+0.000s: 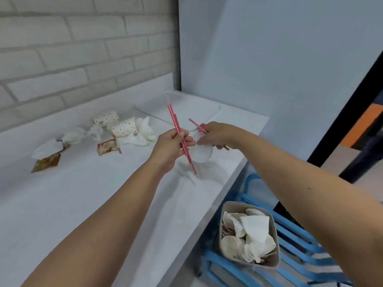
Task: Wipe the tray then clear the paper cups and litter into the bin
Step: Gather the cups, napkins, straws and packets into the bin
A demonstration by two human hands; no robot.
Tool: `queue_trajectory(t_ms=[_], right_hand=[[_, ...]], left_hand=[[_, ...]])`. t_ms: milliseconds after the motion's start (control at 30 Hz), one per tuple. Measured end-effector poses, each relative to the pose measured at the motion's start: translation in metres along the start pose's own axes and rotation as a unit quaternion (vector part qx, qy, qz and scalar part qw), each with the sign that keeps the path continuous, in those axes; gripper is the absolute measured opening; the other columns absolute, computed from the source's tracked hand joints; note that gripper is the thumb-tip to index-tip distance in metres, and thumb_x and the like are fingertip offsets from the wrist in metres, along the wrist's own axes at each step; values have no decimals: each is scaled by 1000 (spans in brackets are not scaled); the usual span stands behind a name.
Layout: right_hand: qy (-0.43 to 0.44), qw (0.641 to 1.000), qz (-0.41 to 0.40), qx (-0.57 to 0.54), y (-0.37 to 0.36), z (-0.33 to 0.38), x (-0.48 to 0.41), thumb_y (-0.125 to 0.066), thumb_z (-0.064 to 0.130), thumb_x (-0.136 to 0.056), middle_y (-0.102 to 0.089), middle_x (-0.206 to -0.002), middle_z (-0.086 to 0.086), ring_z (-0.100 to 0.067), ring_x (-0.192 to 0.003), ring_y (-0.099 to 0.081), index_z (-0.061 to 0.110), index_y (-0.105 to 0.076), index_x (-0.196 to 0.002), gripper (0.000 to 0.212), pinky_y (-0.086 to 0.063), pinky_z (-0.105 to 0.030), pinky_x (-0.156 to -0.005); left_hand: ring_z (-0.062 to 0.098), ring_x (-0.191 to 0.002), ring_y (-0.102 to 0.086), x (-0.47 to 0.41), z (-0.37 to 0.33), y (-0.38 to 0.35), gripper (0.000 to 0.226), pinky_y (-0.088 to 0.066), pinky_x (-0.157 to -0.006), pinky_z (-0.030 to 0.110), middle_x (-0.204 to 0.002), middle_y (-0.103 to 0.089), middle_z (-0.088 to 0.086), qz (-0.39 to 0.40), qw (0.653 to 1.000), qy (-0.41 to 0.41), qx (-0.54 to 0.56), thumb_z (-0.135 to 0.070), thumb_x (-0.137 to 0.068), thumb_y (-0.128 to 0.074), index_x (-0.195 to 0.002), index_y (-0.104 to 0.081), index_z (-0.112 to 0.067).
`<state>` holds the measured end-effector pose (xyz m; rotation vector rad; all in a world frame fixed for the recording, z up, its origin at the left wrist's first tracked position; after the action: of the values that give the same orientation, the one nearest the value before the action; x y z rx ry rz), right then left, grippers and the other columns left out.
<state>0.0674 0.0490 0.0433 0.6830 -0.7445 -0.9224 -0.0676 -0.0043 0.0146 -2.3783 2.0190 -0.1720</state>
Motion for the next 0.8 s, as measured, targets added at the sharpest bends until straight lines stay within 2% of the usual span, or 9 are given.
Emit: queue_trajectory(t_ms=[100,167,233,333,500,567,633,667,800], right_hand=[[-36,999,-7,-9,20,-48,24,-56,20,-85,-40,-65,-2,-15,-50,-34,18,-49,-74,13,-28,-22,-48],[-56,998,-11,-14,30,-76,39,-55,18,-87,-40,-62,-1,-14,-48,-33,16,-47,-72,17,-27,-20,-44],[-79,997,-17,-5,33,-102,50,-56,20,-88,-42,-62,-3,-14,-48,-33,13,-49,-77,14,-27,-19,-41],[-113,993,-11,-20,22,-141,60,-58,20,-87,-49,-74,-9,-16,-55,-38,9,-55,-89,12,-30,-23,-48],[-165,986,27,-23,-18,-199,78,-57,17,-90,-47,-73,-2,-12,-57,-40,8,-52,-102,16,-31,-19,-48],[-181,983,35,-15,-41,-221,83,-59,17,-89,-51,-86,-5,-15,-66,-46,8,-51,-106,20,-37,-20,-55],[-191,981,41,-2,-63,-241,83,-61,20,-88,-51,-97,-7,-19,-82,-49,5,-54,-112,29,-39,-23,-65],[-197,979,48,-2,-72,-248,83,-61,20,-88,-53,-99,-9,-20,-84,-49,5,-55,-110,28,-38,-23,-65],[-207,976,62,-8,-99,-274,79,-60,17,-85,-60,-105,-15,-21,-84,-49,1,-58,-109,29,-38,-25,-69]], left_hand=[[18,-82,-64,9,15,-53,18,-52,-72,24,-84,-61,4,23,999,-11,-29,-13,-98,-43,-90,-59,-9],[19,-88,-61,16,27,-85,16,-52,-80,29,-87,-60,2,34,997,-27,-68,-13,-97,-46,-96,-61,-9],[20,-92,-59,21,41,-109,17,-49,-88,34,-90,-61,1,36,991,-54,-120,-14,-96,-48,-99,-65,-11],[21,-91,-58,29,71,-137,19,-48,-86,34,-93,-62,5,54,980,-70,-180,-13,-94,-51,-99,-68,-8],[21,-88,-61,42,137,-163,18,-49,-77,25,-93,-66,10,74,972,0,-225,-13,-92,-56,-101,-68,-3],[18,-89,-59,45,162,-160,18,-46,-72,21,-93,-64,6,66,970,37,-232,-9,-91,-56,-104,-67,-2],[16,-89,-59,46,185,-154,18,-42,-76,22,-95,-65,5,50,961,58,-264,-9,-91,-57,-105,-68,-4],[16,-88,-59,45,194,-149,19,-42,-78,23,-96,-67,5,40,958,64,-278,-9,-90,-58,-105,-68,-5],[17,-86,-62,43,223,-145,18,-51,-88,32,-96,-69,9,15,951,86,-295,-5,-88,-60,-103,-70,-4]])
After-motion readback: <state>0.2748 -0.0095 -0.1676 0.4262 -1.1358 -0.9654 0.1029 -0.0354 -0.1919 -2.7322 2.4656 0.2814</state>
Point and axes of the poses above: each hand's wrist, its own x-axis away from the middle knuckle, its own y-axis out of the back of the hand, z = x × y, the point moved 3 cm from there along -x, towards the middle knuckle
